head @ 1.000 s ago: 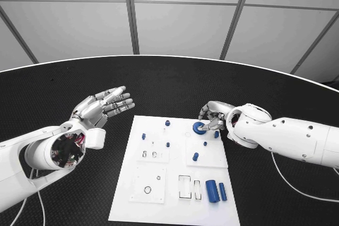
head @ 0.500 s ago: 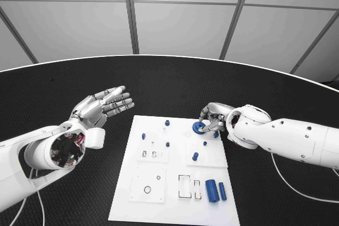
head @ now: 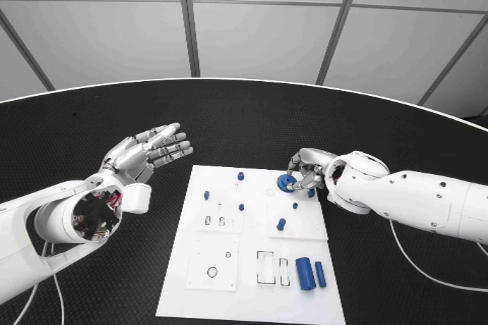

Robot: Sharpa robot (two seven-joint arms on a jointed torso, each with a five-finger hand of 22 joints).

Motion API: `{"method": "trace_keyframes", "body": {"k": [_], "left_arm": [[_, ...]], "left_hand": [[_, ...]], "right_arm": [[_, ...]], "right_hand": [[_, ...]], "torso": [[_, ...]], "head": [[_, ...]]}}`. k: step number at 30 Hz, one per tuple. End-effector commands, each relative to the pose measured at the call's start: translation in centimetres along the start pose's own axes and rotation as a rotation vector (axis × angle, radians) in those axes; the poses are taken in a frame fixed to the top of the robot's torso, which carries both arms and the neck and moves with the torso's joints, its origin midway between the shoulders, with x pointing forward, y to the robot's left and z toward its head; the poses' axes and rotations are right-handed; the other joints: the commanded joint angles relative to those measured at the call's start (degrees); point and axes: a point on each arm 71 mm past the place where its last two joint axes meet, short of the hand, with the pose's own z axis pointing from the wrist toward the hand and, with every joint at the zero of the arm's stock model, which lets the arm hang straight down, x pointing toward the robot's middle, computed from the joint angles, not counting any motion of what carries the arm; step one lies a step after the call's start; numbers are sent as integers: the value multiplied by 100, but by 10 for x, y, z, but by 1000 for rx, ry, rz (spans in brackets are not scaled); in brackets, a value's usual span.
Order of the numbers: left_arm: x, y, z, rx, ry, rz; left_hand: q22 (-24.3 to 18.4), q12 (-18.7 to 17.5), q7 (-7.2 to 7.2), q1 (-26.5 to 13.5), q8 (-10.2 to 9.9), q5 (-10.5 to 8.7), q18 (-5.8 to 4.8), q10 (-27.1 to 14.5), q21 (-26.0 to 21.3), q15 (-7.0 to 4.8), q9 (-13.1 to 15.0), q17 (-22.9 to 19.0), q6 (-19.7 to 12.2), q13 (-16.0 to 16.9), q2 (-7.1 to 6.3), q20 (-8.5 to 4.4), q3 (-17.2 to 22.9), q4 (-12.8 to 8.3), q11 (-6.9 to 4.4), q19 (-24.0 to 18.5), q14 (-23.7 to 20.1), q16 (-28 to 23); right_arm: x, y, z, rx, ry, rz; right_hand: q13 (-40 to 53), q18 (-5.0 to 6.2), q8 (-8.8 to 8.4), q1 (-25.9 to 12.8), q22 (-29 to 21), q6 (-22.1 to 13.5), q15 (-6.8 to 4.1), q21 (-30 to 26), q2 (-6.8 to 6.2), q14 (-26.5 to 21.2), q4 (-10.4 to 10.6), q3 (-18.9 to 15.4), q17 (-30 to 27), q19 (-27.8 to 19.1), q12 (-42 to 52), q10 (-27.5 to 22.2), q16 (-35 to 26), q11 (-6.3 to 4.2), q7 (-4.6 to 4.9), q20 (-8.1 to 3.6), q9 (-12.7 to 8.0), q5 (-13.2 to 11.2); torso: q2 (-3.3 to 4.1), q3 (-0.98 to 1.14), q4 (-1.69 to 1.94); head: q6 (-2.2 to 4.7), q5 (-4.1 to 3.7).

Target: Assemble the parts on the task board

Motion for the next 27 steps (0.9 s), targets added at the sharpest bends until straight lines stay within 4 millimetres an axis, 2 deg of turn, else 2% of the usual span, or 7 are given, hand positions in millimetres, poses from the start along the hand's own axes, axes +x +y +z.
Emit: {"method": "trace_keyframes", "body": {"k": [1,8,16,17,19,20,27], "left_arm": [[0,0,0,0,0,0],[0,0,0,-1,-1,0],[0,0,0,-1,-1,0],[0,0,0,-1,-1,1],[0,0,0,-1,-2,1],[0,0,0,-1,-2,1],[0,0,0,-3,-1,1]], "left_hand": [[-6,-19,489,-17,-35,5,78,-22,-20,17,-6,8,-22,-4,-20,19,0,-25,6,27,-30,-32],[-10,-25,491,-25,-41,6,79,-24,-21,17,-9,9,-31,-4,-23,19,9,-34,7,29,-28,-32],[-10,-25,491,-25,-41,6,79,-24,-21,17,-9,9,-31,-4,-23,19,9,-34,7,29,-28,-32],[-10,-25,491,-25,-41,6,79,-24,-21,17,-9,9,-31,-4,-23,19,9,-34,7,29,-28,-32],[-10,-25,491,-25,-41,6,79,-24,-21,17,-9,9,-31,-4,-23,19,9,-34,7,29,-28,-32],[-10,-25,491,-25,-41,6,79,-24,-21,17,-9,9,-31,-4,-23,19,9,-34,7,29,-28,-32],[-10,-25,491,-25,-41,6,79,-24,-21,17,-9,9,-31,-4,-23,19,9,-34,7,29,-28,-32]], "right_arm": [[1,0,0,-1,3,0],[2,1,0,-7,-4,-20],[2,-1,1,3,-21,-23],[2,-1,1,3,-22,-23],[3,0,1,1,-24,-22],[3,0,1,0,-25,-22],[4,6,-2,-23,-36,-13]], "right_hand": [[371,-331,73,107,1892,-4,112,1630,-42,476,39,115,902,172,49,32,46,39,42,37,-6,36],[475,-322,161,133,2122,64,116,1832,-83,479,75,212,929,43,113,97,61,38,31,97,-8,31],[613,-337,257,136,2292,250,89,1973,8,491,93,349,980,36,226,207,85,-2,-14,94,0,81],[628,-339,267,169,2318,286,80,1994,36,492,78,401,985,38,238,219,88,-13,-26,89,-2,69],[652,-342,251,205,2365,363,59,2031,52,494,68,592,994,25,252,237,93,-34,-49,74,-36,-139],[655,-343,248,206,2375,373,59,2038,51,494,67,616,997,25,253,239,94,-36,-52,73,-40,-144],[731,-356,193,162,2480,572,23,2118,36,501,44,960,1025,25,310,303,107,-81,-100,45,-88,58]], "torso": [[-2,0,-5],[0,-2,-2],[-1,-3,5],[0,-3,6],[0,-3,7],[-3,-2,4],[-4,1,-8]], "head": [[-7,1],[-10,-3],[-16,-10],[-18,-11],[-16,-11],[-17,-10],[-7,-10]]}}
